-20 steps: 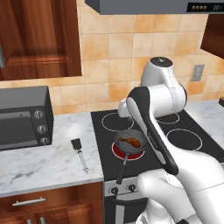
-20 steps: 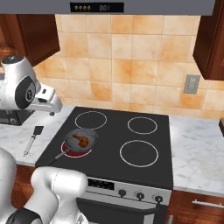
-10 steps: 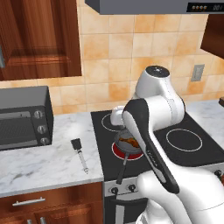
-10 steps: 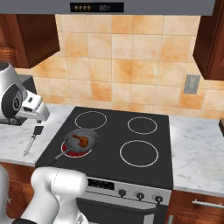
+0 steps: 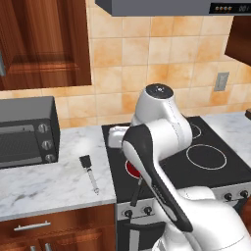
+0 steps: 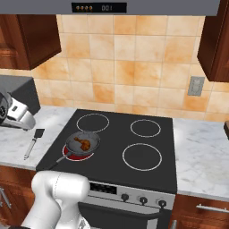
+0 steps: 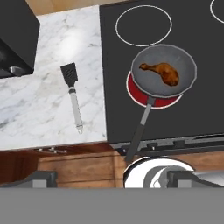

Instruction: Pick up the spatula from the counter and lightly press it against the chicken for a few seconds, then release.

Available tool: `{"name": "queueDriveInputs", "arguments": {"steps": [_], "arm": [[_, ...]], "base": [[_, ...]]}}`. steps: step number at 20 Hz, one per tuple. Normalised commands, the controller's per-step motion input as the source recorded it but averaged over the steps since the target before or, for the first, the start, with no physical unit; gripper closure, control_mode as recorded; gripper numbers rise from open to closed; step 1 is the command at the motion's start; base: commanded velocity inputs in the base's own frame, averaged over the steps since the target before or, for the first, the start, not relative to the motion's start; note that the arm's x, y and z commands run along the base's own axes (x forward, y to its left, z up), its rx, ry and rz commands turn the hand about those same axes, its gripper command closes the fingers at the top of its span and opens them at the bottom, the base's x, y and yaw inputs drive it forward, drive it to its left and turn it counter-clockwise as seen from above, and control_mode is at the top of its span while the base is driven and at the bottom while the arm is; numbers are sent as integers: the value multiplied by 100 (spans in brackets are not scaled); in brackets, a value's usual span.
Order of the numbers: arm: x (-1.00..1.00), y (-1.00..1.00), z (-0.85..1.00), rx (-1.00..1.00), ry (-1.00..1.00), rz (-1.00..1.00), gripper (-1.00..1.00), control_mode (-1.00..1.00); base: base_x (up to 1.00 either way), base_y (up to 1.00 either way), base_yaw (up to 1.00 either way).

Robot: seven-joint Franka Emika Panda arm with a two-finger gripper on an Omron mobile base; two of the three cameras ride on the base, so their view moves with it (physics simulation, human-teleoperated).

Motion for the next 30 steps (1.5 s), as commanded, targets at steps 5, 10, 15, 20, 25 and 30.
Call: {"name": "queueDriveInputs", "arguments": {"steps": [5,10,15,20,25,30], "arm": [[-1,40,-7,0,0,-3,-100,-100],[0,21,-8,0,0,0,-100,-100],[0,25,-21,0,0,0,-100,-100],[0,21,-21,2,0,0,-100,-100],[6,15,-15,5,4,0,-100,-100],[6,9,-10,6,3,0,-100,-100]], "base": [[0,0,0],[0,0,0],[0,0,0],[0,0,0],[0,0,0],[0,0,0]]}}
